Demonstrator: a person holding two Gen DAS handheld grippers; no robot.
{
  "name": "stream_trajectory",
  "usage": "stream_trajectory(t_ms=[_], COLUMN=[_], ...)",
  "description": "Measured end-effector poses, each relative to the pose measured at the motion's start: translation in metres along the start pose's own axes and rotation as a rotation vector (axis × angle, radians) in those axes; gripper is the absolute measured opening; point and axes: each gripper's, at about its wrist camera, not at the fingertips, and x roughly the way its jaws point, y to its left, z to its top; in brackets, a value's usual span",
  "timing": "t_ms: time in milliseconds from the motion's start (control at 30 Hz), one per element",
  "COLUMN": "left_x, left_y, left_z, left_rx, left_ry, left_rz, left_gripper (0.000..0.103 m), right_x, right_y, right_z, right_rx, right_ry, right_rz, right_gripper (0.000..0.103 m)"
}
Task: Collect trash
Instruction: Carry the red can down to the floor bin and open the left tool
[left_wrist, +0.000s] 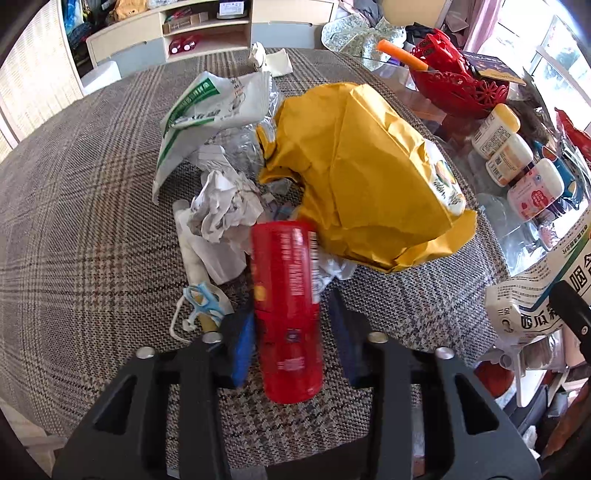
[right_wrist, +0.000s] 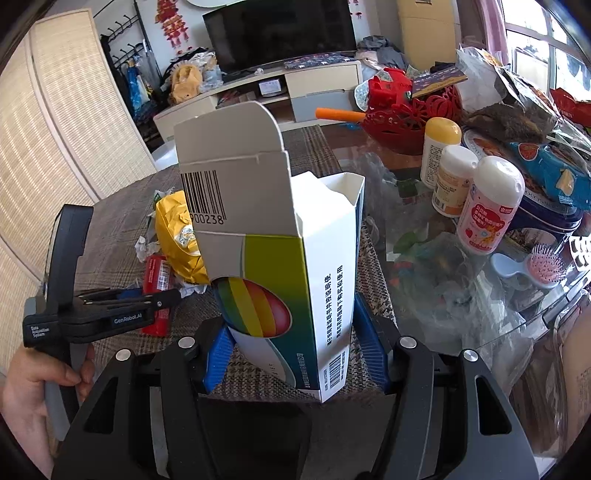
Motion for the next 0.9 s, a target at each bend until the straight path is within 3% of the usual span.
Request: stream_trajectory(t_ms=[400, 600, 900], left_x=[-0.066, -0.098, -0.109], left_y=[-0.014, -0.023, -0.037], left_z=[-0.018, -0.065, -0.156], left_rx=[0.022, 0.031, 0.015], left_ry=[-0.103, -0.127, -0.135], left_rz=[-0.019, -0.01, -0.058], left_gripper=[0.03, 0.03, 0.03], right_x=[-0.015, -0.037, -0.064], right_y=[0.013, 0.028, 0.03], right_z=[-0.01, -0.032, -0.087], right_rx=[-0.033, -0.079, -0.037], right_ry=[0.01, 0.024, 0.075], right_rz=[0.05, 0.071, 0.099], right_gripper=[0.061, 0.061, 0.061])
